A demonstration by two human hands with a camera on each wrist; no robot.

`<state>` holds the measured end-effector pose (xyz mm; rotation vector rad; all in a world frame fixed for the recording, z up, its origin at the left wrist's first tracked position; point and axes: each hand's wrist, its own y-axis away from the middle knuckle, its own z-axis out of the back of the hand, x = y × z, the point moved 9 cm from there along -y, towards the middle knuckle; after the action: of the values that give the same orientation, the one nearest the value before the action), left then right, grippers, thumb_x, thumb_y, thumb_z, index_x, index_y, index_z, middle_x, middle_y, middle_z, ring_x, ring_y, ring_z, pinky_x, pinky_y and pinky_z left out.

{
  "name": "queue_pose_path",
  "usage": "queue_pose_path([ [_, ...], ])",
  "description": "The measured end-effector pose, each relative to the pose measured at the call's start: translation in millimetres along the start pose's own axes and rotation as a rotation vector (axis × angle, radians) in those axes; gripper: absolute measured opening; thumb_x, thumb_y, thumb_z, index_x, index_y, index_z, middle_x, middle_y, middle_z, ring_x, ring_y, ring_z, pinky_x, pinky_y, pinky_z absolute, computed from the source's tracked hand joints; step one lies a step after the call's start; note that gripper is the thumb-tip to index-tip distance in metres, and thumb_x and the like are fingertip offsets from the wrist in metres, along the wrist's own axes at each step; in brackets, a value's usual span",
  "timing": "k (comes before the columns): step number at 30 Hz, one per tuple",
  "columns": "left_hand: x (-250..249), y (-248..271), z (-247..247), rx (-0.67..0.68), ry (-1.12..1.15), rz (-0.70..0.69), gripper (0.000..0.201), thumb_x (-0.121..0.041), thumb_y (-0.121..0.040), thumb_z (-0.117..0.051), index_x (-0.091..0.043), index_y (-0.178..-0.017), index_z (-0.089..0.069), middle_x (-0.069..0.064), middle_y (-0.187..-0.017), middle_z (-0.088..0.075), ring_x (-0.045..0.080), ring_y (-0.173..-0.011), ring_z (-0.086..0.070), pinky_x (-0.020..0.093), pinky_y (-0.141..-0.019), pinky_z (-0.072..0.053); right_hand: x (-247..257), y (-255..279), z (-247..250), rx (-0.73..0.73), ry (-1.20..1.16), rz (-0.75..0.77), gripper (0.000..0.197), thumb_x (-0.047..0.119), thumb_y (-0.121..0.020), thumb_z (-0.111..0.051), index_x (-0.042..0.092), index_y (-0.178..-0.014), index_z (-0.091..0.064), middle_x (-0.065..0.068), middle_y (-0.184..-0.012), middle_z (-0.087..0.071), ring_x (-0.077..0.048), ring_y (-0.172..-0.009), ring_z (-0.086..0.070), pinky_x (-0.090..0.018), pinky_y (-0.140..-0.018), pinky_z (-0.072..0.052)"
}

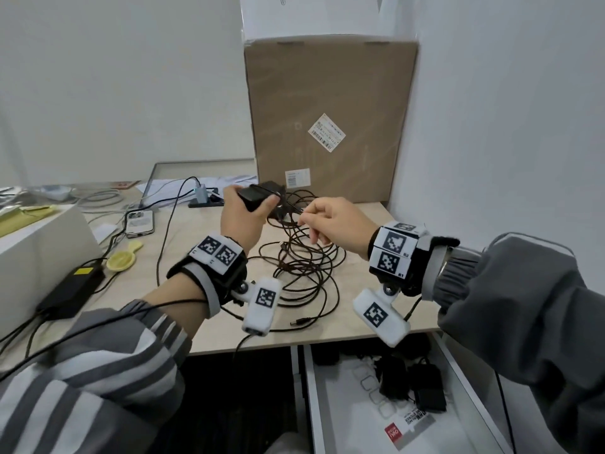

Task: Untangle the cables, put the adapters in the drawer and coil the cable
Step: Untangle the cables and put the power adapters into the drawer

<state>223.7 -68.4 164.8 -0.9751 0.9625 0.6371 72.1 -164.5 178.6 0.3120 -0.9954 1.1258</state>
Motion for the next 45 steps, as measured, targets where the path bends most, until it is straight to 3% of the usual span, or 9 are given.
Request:
queue_pose_path([
  [3,0.4,-9.9,4.1,0.0,0.2,0.094,0.047,-0.034,-0.087,-0.067,-0.007,-0.116,-0.042,0.005,-0.099,-0.063,0.012,-0.069,-0.06,0.017,-0.049,-0.044,3.2,1.9,-2.0,0.008,0.025,0.042,0.025,0.02,-0.098,-0.046,0.009,-0.089,-0.067,0.002,-0.056,-0.057,-0.001,-0.042,-0.045,-0.014,-0.052,-0.035],
  [9,-12.2,-16.6,-7.1,0.289,0.598,0.21,0.02,-0.016,-0.093,-0.059,-0.004,-0.11,-0.059,0.005,-0.095,-0.063,0.012,-0.074,-0.057,0.013,-0.054,-0.045,-12.8,-6.3,15.8,-0.133,-0.081,0.034,0.024,0.017,-0.097,-0.049,0.014,-0.083,-0.068,0.003,-0.054,-0.046,-0.004,-0.044,-0.037,-0.018,-0.05,-0.032],
  [13,-19.7,-7.1,-16.7,0.427,0.648,0.218,0.035,-0.018,-0.093,-0.057,0.0,-0.123,-0.052,0.003,-0.091,-0.061,0.008,-0.074,-0.06,0.011,-0.058,-0.047,-23.9,-5.8,-5.9,-0.007,-0.084,0.007,0.023,0.019,-0.099,-0.048,0.012,-0.088,-0.067,0.0,-0.057,-0.048,-0.009,-0.048,-0.038,-0.015,-0.046,-0.031],
  [20,-44.7,29.3,-47.6,0.687,0.528,0.248,0.029,-0.04,-0.089,-0.05,-0.014,-0.086,-0.061,-0.002,-0.058,-0.05,0.006,-0.049,-0.042,0.015,-0.045,-0.033,-27.1,-19.9,-15.3,0.092,0.025,-0.056,0.044,0.054,-0.087,-0.057,0.015,-0.072,-0.069,0.002,-0.054,-0.05,-0.014,-0.053,-0.042,-0.028,-0.057,-0.035],
  [26,-55.5,46.9,-49.3,0.911,0.013,0.07,0.036,-0.035,-0.08,-0.067,-0.011,-0.107,-0.063,-0.003,-0.074,-0.058,0.008,-0.059,-0.051,0.015,-0.049,-0.037,-14.5,-40.5,15.7,0.2,0.293,-0.084,0.03,0.008,-0.085,-0.062,0.017,-0.057,-0.059,0.013,-0.043,-0.047,-0.002,-0.047,-0.04,-0.021,-0.054,-0.033],
  [31,-52.5,24.4,-40.0,0.674,-0.356,-0.036,0.036,-0.025,-0.083,-0.068,-0.017,-0.113,-0.05,0.003,-0.087,-0.065,0.012,-0.058,-0.06,0.022,-0.047,-0.043,3.4,-52.5,23.3,0.254,0.31,-0.055,0.028,0.031,-0.093,-0.059,0.015,-0.071,-0.065,0.005,-0.055,-0.049,-0.012,-0.053,-0.043,-0.019,-0.053,-0.037],
  [38,-29.8,-7.2,-26.8,0.235,-0.37,-0.063,0.025,-0.022,-0.092,-0.051,-0.008,-0.106,-0.035,0.018,-0.093,-0.061,0.034,-0.071,-0.063,0.034,-0.054,-0.05,19.3,-44.9,-1.0,0.082,0.029,-0.104,0.032,-0.004,-0.093,-0.038,0.004,-0.118,-0.057,-0.005,-0.078,-0.065,-0.009,-0.053,-0.052,-0.015,-0.048,-0.044],
  [41,-27.0,-15.0,-18.8,0.097,-0.14,-0.032,0.027,-0.023,-0.094,-0.051,-0.012,-0.11,-0.033,0.017,-0.102,-0.06,0.03,-0.077,-0.061,0.041,-0.068,-0.054,23.1,-39.4,-6.5,-0.029,-0.147,-0.059,0.029,-0.001,-0.097,-0.038,-0.003,-0.121,-0.055,-0.011,-0.075,-0.062,-0.011,-0.055,-0.052,-0.015,-0.05,-0.042],
  [45,-30.3,-16.1,-20.6,0.08,0.472,0.141,0.024,-0.021,-0.098,-0.049,-0.012,-0.116,-0.036,0.008,-0.092,-0.058,0.014,-0.057,-0.055,0.023,-0.05,-0.047,12.0,-35.2,-10.1,-0.03,-0.27,-0.004,0.028,0.016,-0.101,-0.044,0.003,-0.081,-0.061,-0.01,-0.064,-0.059,-0.01,-0.05,-0.05,-0.017,-0.054,-0.043],
])
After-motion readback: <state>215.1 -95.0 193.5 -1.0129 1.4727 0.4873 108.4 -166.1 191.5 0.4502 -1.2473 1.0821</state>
